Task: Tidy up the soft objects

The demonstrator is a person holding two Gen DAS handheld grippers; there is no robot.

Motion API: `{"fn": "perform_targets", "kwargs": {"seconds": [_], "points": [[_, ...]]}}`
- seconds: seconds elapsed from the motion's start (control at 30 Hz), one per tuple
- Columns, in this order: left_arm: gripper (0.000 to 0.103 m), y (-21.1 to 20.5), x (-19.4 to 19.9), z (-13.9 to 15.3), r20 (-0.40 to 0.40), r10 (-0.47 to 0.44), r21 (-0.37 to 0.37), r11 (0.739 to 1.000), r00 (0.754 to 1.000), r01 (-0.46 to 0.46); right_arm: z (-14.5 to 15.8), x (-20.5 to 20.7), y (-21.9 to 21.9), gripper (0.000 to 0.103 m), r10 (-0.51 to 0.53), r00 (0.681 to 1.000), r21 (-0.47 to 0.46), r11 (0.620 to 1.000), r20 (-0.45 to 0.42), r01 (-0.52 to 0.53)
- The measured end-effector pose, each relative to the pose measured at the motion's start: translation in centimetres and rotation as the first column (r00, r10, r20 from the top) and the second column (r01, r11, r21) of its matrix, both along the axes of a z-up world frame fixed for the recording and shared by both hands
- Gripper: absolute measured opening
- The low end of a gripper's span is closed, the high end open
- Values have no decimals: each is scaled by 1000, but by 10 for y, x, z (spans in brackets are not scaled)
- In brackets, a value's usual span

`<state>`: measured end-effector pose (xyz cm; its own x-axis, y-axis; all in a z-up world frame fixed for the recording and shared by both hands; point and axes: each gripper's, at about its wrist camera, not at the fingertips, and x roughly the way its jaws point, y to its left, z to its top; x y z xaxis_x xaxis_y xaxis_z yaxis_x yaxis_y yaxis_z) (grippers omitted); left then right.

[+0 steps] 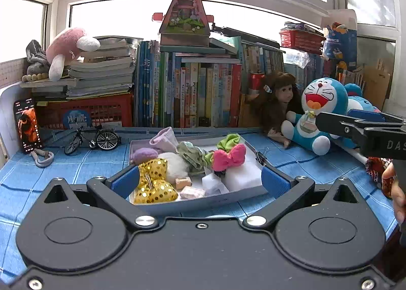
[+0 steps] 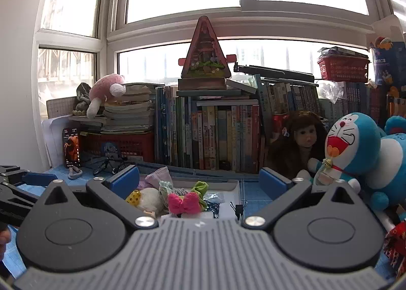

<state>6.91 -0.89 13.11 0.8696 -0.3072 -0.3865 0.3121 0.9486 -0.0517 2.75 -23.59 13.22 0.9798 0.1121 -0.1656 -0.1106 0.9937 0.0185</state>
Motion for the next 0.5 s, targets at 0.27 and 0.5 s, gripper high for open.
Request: {"fn": "perform_targets", "kwargs": {"seconds": [0.27,0.5], "points": [[102,3,-19,-17,-5,35,-12,999,999,-35,-18,-14,5,103,-13,1000,-31,999,14,14],[102,8,-31,-33,-7,92,-10,996,996,-92,-34,-24,6,103,-34,999,-22,999,16,34]]}}
